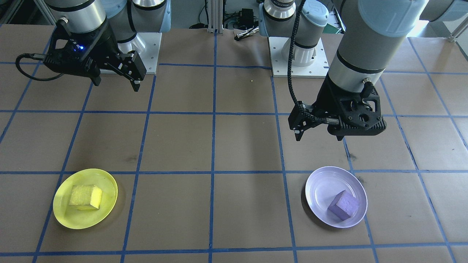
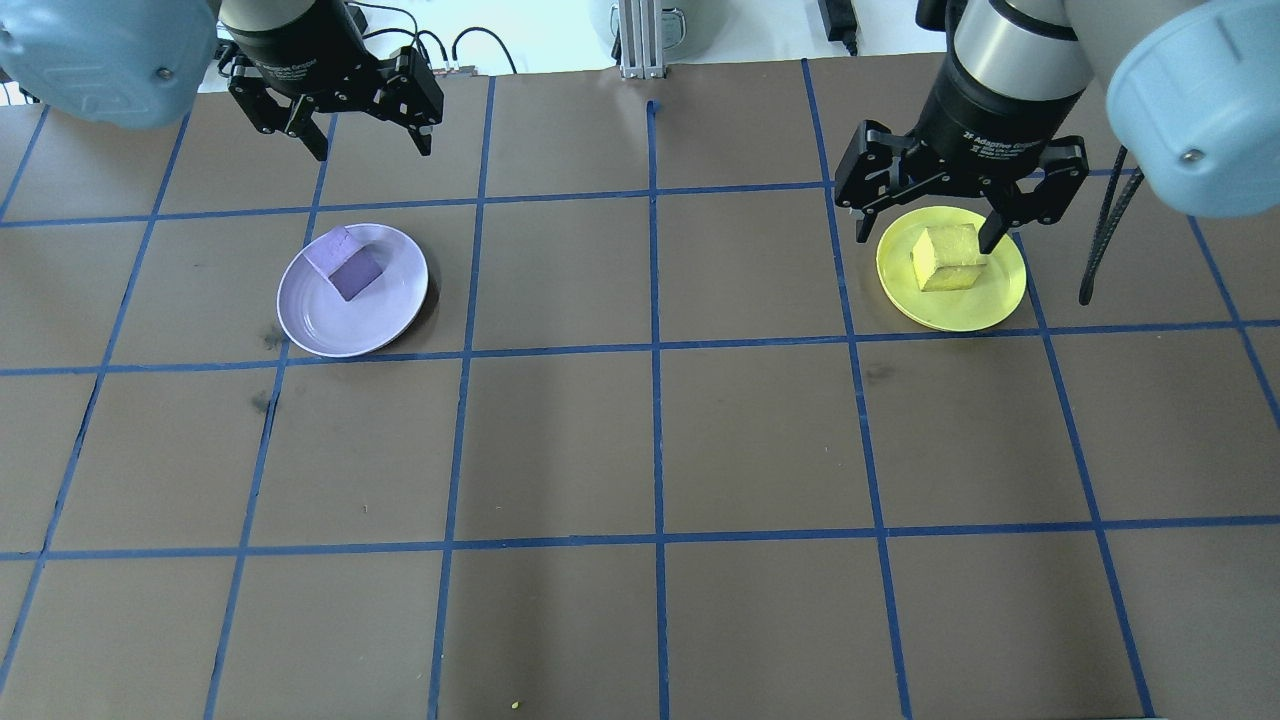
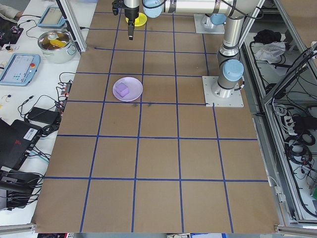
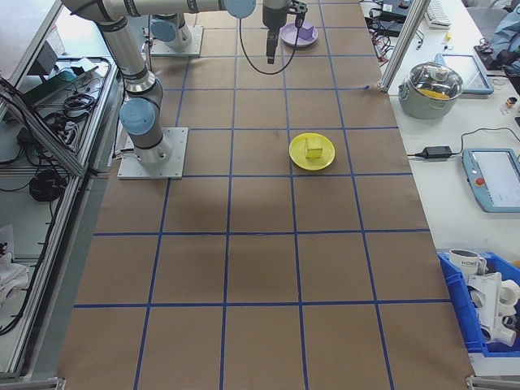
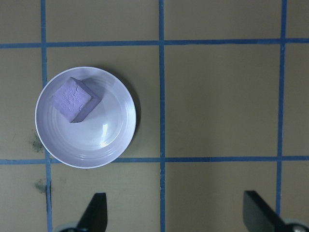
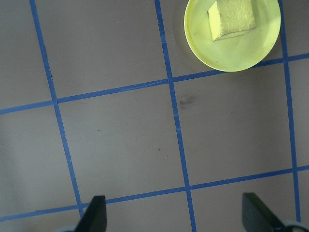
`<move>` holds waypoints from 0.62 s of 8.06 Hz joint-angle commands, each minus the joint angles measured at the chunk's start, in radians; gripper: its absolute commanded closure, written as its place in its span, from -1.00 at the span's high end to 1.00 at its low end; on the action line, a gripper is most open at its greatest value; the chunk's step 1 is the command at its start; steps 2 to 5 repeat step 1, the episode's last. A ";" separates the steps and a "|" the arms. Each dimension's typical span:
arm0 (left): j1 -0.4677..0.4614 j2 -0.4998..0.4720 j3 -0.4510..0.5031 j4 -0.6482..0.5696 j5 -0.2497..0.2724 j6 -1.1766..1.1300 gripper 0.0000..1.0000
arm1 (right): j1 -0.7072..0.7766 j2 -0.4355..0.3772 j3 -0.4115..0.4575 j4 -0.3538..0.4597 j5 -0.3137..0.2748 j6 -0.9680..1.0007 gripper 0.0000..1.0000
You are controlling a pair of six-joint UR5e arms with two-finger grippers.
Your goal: Sort blocks by color into plates
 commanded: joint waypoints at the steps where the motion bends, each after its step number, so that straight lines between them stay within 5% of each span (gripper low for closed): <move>1: 0.007 0.018 -0.004 0.000 -0.008 -0.004 1.00 | 0.000 0.001 0.000 0.001 0.001 0.000 1.00; 5: 0.007 0.018 -0.004 0.000 -0.008 -0.004 1.00 | 0.000 0.001 0.000 0.001 0.001 0.000 1.00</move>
